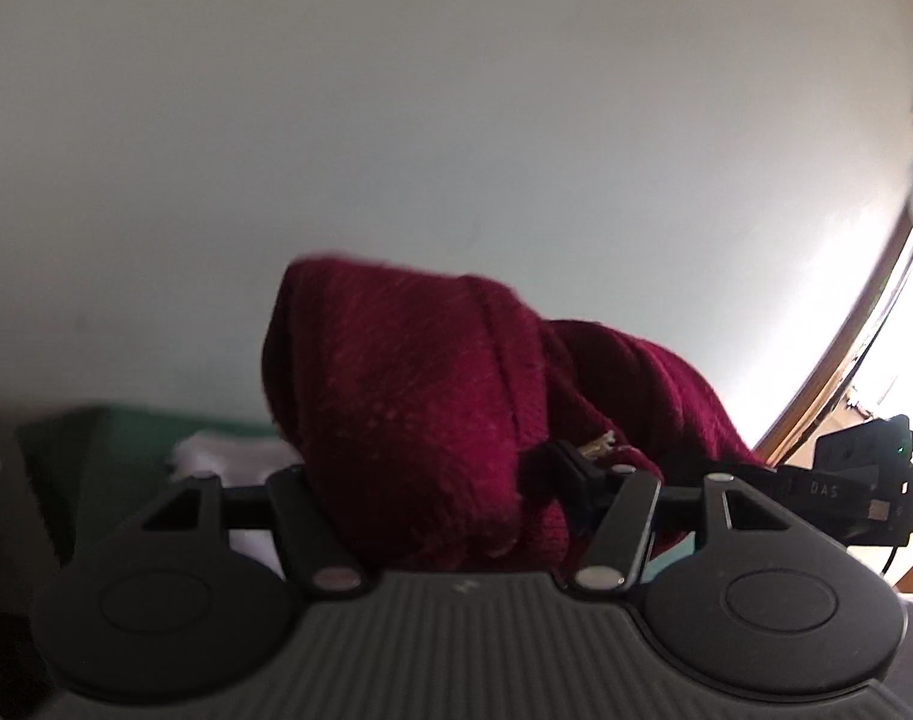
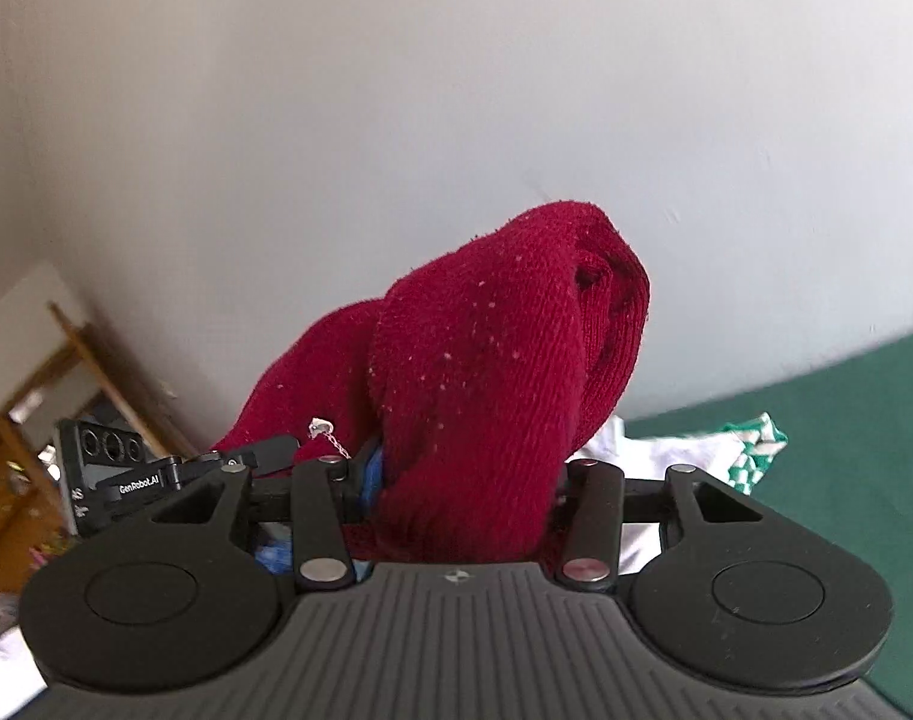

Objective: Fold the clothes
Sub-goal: 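Carry the red sweater with both grippers onto the white and striped clothes stack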

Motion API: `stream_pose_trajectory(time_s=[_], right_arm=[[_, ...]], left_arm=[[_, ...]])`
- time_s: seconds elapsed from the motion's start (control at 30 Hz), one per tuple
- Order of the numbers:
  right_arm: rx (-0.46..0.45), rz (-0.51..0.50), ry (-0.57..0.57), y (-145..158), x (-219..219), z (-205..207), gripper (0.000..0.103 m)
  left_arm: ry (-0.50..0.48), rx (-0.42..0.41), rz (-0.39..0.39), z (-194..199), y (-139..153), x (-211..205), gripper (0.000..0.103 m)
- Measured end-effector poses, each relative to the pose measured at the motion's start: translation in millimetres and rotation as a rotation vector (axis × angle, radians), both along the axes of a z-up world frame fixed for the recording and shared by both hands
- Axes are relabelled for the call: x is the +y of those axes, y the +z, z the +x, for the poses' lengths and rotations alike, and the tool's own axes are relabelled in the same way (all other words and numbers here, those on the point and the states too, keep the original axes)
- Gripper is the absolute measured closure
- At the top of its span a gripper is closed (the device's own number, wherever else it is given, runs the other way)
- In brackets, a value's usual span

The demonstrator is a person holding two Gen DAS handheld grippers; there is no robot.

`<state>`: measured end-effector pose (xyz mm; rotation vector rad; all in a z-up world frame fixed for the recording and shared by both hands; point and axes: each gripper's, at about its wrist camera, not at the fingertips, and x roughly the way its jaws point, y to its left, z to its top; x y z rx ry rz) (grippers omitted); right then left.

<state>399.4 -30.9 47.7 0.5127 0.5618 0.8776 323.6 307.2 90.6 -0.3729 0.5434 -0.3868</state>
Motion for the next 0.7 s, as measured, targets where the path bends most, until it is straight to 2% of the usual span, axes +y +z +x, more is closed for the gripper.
stream_pose_trajectory(time_s=[0.13,0.2,0.4,0.5,0.53,0.57,0.7], right_arm=[[0.026,-0.11,-0.037,-36.0,24.2,19.2,0.055],[0.044,-0.135,-0.048,-51.3,26.8,21.9,0.055],[0.077,-0.178,-0.08,-73.7,37.6,12.9,0.053],[0.113,-0.175,-0.099,-74.9,37.1,12.1,0.045],[0.119,-0.176,-0.087,-69.5,34.9,11.2,0.04],[0.12,-0.18,-0.076,-63.5,32.7,9.5,0.039],[0.035,-0.234,-0.065,-27.4,18.0,-11.8,0.033]], left_arm=[[-0.042,0.076,0.006,15.2,-51.2,14.0,0.039],[-0.069,0.087,-0.033,17.2,-65.9,22.9,0.028],[-0.089,0.076,-0.097,20.4,-80.2,29.2,0.024],[-0.107,0.074,-0.095,12.1,-69.4,33.4,0.028],[-0.107,0.063,-0.079,12.5,-62.3,39.5,0.027],[-0.107,0.051,-0.063,11.9,-55.3,45.3,0.025],[-0.077,-0.027,0.008,-24.2,-26.6,64.0,0.016]])
